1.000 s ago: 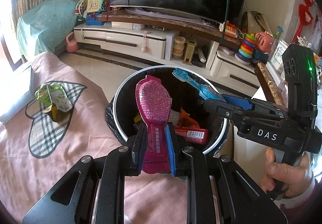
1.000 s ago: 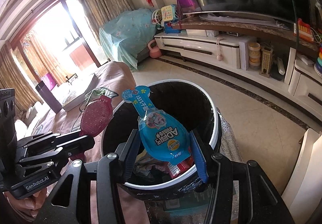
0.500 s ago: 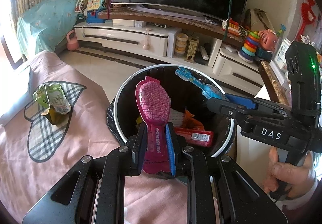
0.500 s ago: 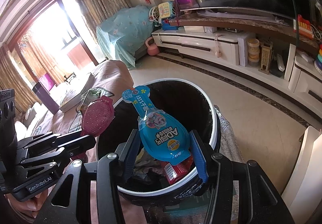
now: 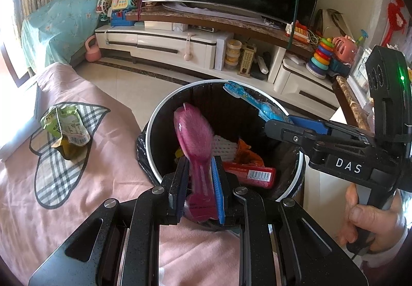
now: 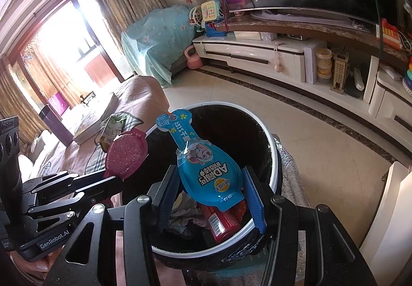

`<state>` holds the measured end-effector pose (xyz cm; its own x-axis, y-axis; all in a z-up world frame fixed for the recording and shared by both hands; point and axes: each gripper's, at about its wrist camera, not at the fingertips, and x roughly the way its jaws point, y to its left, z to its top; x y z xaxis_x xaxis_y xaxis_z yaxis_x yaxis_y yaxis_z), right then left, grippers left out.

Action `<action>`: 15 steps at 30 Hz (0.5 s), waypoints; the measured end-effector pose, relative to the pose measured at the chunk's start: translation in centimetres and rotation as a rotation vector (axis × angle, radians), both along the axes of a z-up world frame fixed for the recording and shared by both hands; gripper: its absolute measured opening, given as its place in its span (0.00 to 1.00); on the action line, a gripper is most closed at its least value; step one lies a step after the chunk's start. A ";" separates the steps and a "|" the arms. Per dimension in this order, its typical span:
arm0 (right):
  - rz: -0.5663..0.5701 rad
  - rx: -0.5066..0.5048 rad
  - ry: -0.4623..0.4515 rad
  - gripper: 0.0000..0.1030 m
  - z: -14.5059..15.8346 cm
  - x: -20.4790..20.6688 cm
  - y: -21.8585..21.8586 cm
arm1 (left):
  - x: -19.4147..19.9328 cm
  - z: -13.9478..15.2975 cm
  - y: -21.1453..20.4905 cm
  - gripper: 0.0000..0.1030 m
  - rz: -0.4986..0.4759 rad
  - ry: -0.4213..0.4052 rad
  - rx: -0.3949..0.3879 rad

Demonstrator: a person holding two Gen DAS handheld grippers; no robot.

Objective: Collect trash
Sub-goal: 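Open both tools over the bin to drop the brush and toy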

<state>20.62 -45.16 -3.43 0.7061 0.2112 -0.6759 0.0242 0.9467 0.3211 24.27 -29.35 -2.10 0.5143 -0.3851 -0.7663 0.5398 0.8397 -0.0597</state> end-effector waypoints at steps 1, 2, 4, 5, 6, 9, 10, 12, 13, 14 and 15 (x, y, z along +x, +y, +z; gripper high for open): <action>0.001 0.002 -0.001 0.50 0.0 0.0 0.0 | 0.0 0.0 -0.1 0.17 -0.001 0.000 0.000; 0.000 0.000 -0.002 0.50 0.1 0.1 -0.1 | 0.1 0.1 -0.2 0.17 0.000 -0.002 0.003; 0.001 0.002 -0.001 0.50 0.1 0.1 0.0 | 0.2 0.1 -0.2 0.17 0.000 -0.004 0.006; 0.000 0.002 -0.001 0.50 0.1 0.1 0.0 | 0.2 0.1 -0.1 0.17 0.002 -0.004 0.005; 0.001 0.000 -0.001 0.50 0.1 0.1 0.0 | 0.3 0.2 -0.1 0.17 0.003 -0.003 0.003; 0.000 0.001 0.006 0.50 0.0 0.2 0.0 | 0.3 0.2 -0.1 0.17 0.003 0.000 0.007; 0.001 0.002 0.009 0.50 0.0 0.3 0.0 | 0.3 0.2 -0.1 0.17 0.003 -0.002 0.009; 0.007 0.009 0.022 0.52 -0.1 0.6 0.2 | 0.0 0.5 0.0 0.18 0.002 -0.008 0.008; 0.007 0.013 0.025 0.53 -0.1 0.7 0.2 | -0.1 0.6 0.1 0.20 0.003 -0.009 0.007; 0.003 0.015 0.024 0.54 0.0 0.6 0.1 | -0.3 0.8 0.3 0.29 0.007 -0.013 0.007; 0.000 0.015 0.021 0.55 0.0 0.5 0.1 | -0.5 0.9 0.5 0.34 0.013 -0.018 0.006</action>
